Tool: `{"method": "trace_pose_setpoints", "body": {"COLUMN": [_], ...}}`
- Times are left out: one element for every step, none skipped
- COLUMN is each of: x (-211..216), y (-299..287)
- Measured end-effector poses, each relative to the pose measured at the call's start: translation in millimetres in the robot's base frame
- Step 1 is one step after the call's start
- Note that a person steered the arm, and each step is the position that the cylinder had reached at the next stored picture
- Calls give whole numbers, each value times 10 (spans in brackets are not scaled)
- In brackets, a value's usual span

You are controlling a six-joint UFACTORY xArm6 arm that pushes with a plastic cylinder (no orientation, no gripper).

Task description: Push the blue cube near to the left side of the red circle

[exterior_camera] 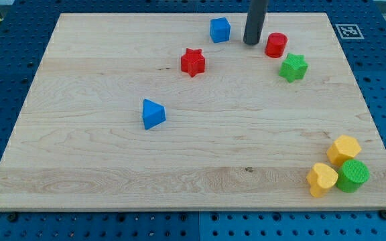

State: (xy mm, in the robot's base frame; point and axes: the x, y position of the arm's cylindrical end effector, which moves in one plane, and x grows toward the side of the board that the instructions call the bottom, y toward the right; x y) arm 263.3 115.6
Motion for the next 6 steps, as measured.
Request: {"method": "trace_pose_setpoints", "body": {"x": [-186,-186,-449,-702,-384,-149], "y": [0,0,-140,-613,-866,-731]}}
